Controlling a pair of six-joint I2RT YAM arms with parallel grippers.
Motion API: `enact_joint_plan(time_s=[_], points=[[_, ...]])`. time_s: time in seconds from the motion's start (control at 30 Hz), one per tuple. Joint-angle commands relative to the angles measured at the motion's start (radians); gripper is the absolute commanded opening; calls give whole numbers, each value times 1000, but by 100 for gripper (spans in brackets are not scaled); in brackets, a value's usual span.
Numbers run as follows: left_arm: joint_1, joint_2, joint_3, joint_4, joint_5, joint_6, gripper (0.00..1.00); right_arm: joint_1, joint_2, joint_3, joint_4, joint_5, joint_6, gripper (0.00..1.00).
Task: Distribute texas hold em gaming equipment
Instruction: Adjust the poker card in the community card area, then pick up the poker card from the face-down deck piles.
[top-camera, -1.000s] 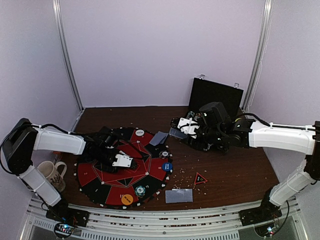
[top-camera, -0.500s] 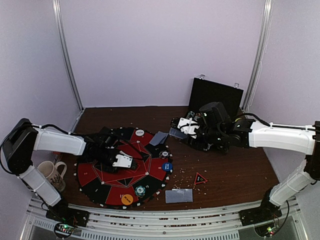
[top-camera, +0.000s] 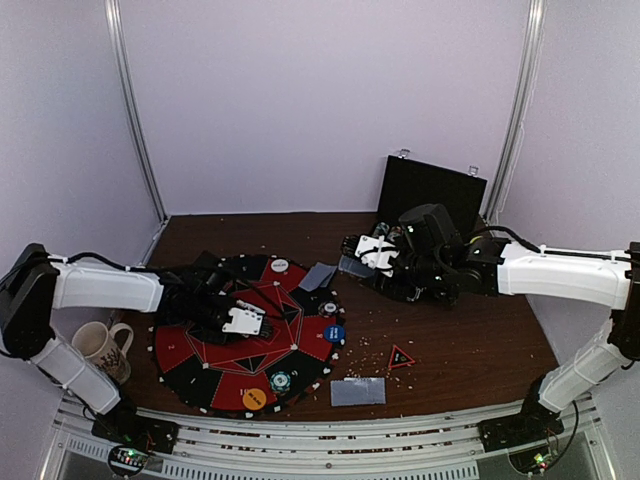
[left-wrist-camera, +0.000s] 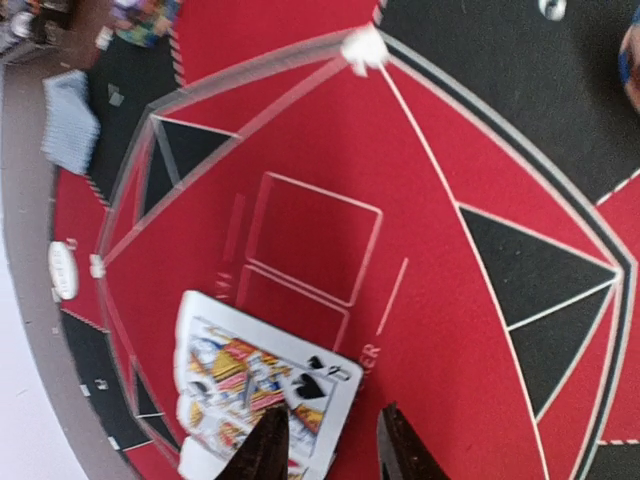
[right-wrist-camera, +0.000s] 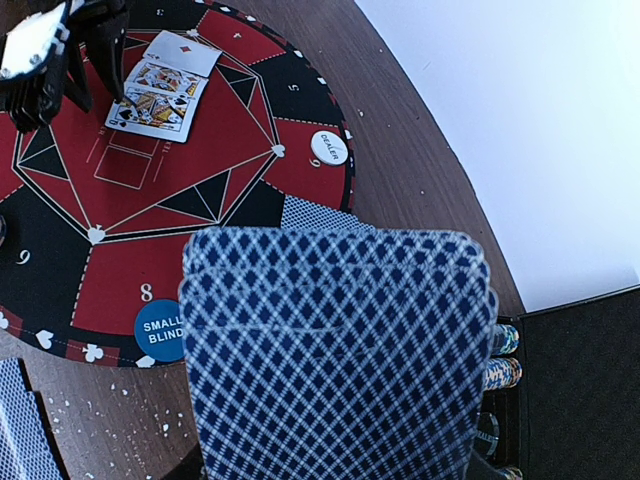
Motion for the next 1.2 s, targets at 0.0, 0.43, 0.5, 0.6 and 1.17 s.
enact_joint_plan(time_s=[0.0, 0.43, 0.5, 0.6, 1.17], points=[[-6, -141, 21, 25, 54, -74, 33, -6, -22, 14, 1, 13, 1, 51], [-5, -143, 187, 615, 278, -1305, 76, 19, 17, 74, -4, -14, -3, 51], [-29, -73, 237, 621, 361, -1384, 93, 27, 23, 80, -4, -10, -7, 51], [-97, -11, 301, 629, 389, -1394, 98, 35, 30, 84, 0, -17, -5, 52], [-130, 181, 504, 416, 393, -1302, 72, 83, 83, 120, 13, -18, -7, 52]])
